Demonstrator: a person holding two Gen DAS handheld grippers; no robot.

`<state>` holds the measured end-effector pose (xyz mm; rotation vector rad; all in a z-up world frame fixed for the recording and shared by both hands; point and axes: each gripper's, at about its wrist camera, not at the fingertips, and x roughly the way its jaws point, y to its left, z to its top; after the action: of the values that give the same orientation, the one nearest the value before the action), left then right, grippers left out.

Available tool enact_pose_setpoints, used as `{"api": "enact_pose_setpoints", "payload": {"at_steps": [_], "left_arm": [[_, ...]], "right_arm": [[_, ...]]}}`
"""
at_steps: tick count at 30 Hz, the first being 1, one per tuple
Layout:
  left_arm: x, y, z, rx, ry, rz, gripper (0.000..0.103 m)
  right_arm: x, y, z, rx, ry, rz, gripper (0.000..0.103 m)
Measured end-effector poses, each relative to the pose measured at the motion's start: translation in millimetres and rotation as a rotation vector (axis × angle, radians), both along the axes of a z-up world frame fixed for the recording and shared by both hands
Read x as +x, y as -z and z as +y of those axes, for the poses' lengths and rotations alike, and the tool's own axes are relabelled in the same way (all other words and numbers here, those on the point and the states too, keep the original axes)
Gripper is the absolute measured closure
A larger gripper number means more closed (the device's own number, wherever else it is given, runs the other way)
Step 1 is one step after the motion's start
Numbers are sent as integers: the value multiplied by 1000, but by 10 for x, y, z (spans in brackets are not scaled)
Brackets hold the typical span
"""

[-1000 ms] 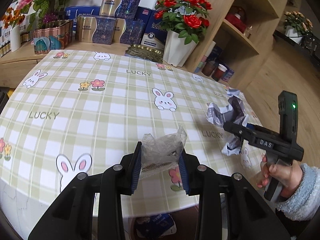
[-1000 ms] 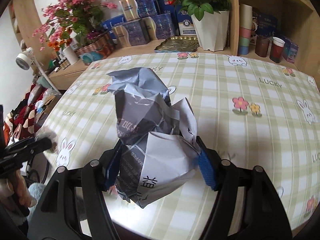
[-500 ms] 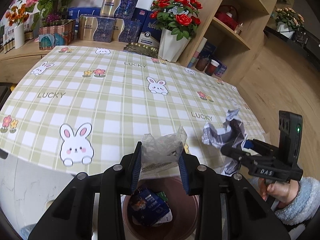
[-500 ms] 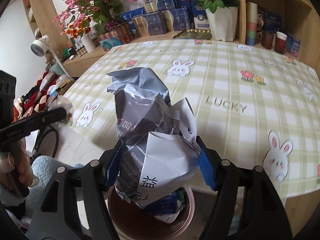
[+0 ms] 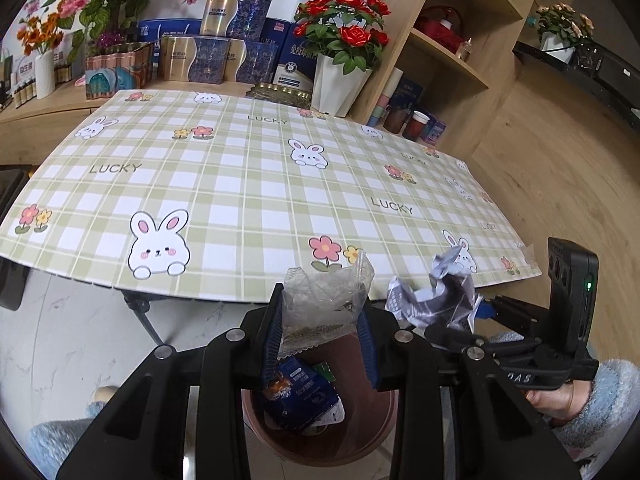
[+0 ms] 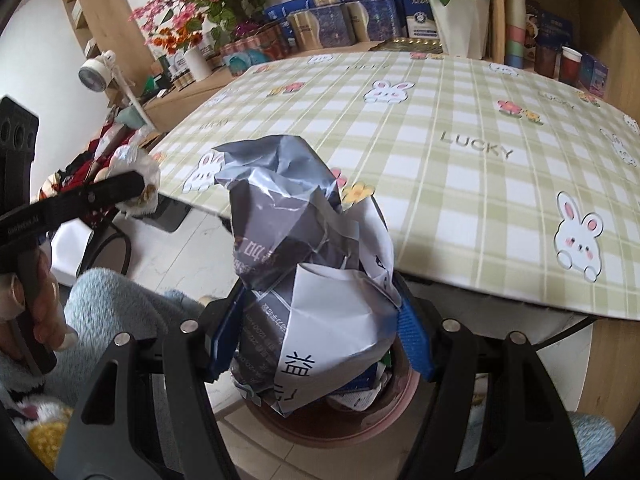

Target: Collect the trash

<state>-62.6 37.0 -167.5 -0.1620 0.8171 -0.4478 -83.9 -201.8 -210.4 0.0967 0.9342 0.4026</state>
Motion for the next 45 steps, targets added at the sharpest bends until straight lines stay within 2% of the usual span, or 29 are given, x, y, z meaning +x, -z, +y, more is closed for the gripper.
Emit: {"api": "enact_pose_setpoints", "payload": {"at_steps": [10, 15, 24, 36, 38, 40, 45], "left_arm": [[-15, 246, 46, -1, -8, 53, 70], [0, 409, 30, 1, -7, 94, 70], [55, 616, -80, 25, 22, 155, 70], [172, 1174, -357, 69, 99, 309, 67], [180, 1274, -412, 87, 113, 333, 60], [188, 1313, -445, 102, 116, 336, 41], [212, 1170, -504, 145, 93, 260, 21]], "right_arm": [[-29, 385, 189, -20, -49, 113, 35], [29, 548, 218, -28, -38, 157, 20], [119, 489, 94, -53, 16, 95, 8], [251, 274, -129, -105, 83, -12, 6], [269, 234, -173, -105, 96, -23, 6], [281, 209, -207, -104, 106, -28, 6], [294, 99, -240, -114, 123, -49, 6]]}}
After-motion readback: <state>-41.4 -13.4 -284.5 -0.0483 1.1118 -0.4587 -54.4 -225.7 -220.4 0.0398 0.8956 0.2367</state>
